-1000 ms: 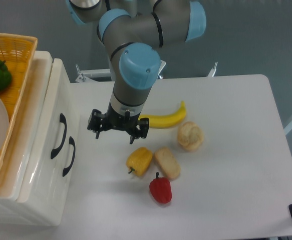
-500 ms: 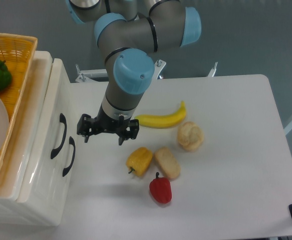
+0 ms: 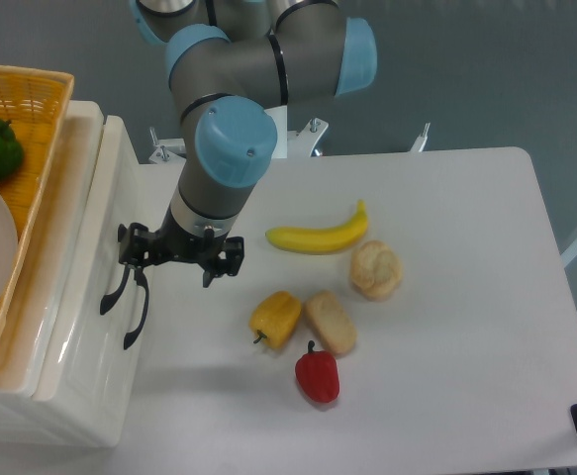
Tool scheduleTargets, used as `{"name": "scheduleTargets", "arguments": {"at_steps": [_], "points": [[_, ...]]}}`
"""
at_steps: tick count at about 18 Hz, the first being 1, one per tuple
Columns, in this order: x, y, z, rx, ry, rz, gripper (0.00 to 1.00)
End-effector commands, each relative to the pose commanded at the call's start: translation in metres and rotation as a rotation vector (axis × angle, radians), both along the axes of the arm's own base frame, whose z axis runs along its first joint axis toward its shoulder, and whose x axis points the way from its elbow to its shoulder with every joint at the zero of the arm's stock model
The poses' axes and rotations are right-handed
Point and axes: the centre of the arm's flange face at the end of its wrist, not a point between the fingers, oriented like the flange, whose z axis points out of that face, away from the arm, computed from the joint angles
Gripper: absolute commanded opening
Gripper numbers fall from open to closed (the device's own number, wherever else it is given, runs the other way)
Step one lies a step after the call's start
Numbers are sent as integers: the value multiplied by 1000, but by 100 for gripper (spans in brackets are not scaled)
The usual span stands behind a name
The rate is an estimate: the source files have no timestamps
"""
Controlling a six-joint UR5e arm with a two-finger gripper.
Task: Slide the top white drawer open
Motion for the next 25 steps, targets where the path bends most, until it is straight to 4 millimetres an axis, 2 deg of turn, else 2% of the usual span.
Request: {"name": "scheduleTargets", "arguments": {"at_steps": [7, 25], "points": [[4, 2, 0, 31, 28, -94, 100], [14, 3, -5, 0, 1, -56, 100]]}}
